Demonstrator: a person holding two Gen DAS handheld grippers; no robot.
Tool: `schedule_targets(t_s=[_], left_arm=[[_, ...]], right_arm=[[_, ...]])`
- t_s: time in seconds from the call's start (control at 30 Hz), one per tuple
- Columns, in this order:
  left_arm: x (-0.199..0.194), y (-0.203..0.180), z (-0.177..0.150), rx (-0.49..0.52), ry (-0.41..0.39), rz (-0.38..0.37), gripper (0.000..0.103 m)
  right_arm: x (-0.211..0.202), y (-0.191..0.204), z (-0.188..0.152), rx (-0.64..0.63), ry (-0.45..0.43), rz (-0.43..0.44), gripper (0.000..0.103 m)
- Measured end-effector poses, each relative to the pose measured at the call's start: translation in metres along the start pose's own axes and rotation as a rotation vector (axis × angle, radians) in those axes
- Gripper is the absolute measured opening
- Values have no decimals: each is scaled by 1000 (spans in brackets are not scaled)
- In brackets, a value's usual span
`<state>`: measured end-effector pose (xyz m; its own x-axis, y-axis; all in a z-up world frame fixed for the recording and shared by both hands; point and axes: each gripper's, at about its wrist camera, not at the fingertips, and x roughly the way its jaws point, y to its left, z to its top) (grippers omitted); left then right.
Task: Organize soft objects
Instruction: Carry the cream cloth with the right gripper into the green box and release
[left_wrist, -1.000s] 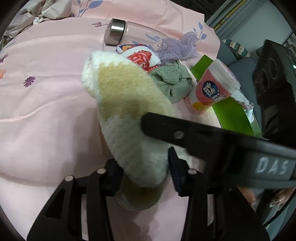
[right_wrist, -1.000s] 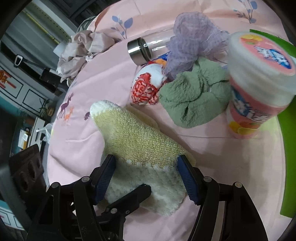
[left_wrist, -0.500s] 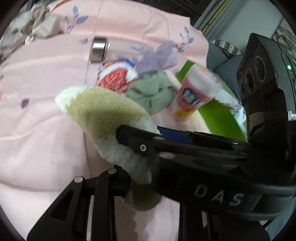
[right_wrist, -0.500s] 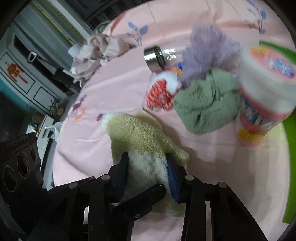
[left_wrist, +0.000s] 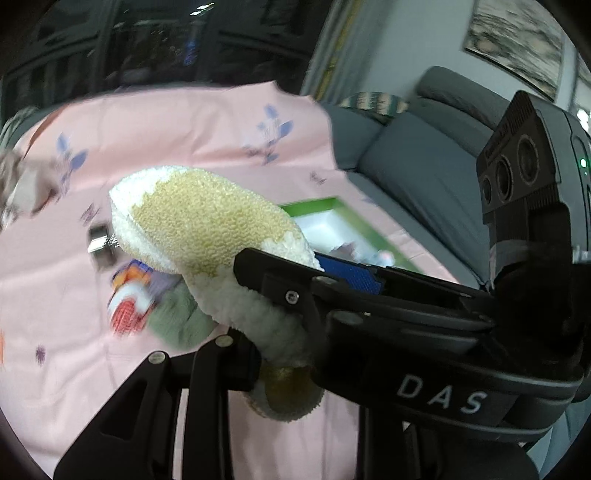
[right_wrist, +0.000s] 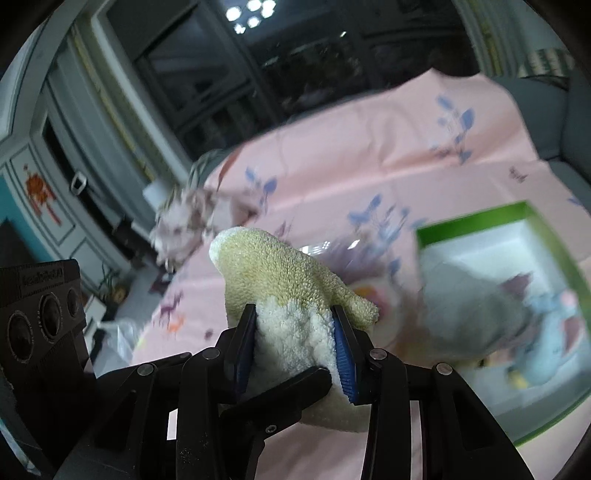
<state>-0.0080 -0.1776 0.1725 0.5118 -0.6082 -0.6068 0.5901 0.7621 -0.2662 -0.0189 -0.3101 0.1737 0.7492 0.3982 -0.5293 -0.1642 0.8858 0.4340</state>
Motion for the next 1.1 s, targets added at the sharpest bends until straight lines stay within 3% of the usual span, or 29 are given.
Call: schedule_targets(t_s=[0.27,0.67,1.1], left_arm=[[42,-39,43,72,11,-63,25],[135,-71,58,98,143,-147,25],[193,-76,50,81,277,-106,26]], right_arm=[[-25,-51,40,56,-79,-74,41],[-19,-143,35,239,-80,-154,41],[6,-196,28,379,3,-206,41]])
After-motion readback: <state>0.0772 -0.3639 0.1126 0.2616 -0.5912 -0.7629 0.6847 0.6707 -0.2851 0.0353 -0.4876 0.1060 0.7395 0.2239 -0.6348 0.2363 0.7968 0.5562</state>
